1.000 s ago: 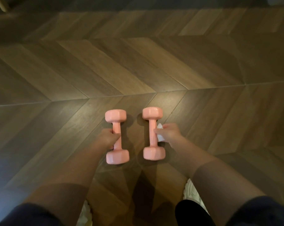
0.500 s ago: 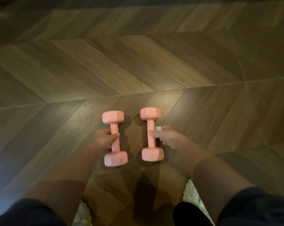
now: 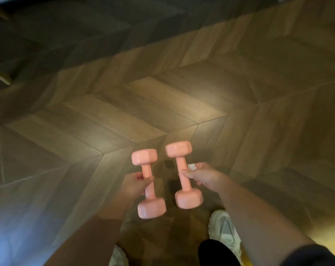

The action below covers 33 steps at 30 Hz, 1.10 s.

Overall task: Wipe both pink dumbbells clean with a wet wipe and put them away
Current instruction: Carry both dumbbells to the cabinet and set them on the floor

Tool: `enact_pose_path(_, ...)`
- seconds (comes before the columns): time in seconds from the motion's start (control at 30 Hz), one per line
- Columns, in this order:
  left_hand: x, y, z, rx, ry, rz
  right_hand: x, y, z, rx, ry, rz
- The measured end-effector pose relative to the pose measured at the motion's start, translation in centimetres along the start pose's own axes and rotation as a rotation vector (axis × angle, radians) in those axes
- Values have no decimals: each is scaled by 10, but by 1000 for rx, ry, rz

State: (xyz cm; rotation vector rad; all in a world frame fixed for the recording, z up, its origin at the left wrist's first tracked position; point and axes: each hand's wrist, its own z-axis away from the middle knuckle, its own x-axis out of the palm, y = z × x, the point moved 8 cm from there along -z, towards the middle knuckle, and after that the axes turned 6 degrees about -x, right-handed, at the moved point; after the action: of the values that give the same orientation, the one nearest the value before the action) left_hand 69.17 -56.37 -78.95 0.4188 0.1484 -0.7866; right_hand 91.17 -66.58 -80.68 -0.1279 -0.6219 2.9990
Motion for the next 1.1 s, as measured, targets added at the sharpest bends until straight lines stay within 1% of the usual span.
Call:
enact_pose_path(0.27,32,175,118,25,-92,7,-133,-92,119,-57,15,-59)
enact_pose_path(0.33,44,212,140,12,-100,7,-170,-114,138,-57,33,-77)
enact_pose_path(0.5,68,290,177,15,-81,119,-249,-163,162,-65,83,-111)
enact_pose_path(0.67,85,366,183,50,-96,149,-311,-202,160,-54,131,-102)
enact_pose_path(0.83,110,464,149,62,-154,145,-383,-246,131,-48,186,-133)
enact_pose_path(1.03,139,565,110,63,-129,122,-466,-295,97,-48,219,-227)
enact_pose_path(1.1,154,594,97,50,-133,114,-495,-310,82,-73,232,-244)
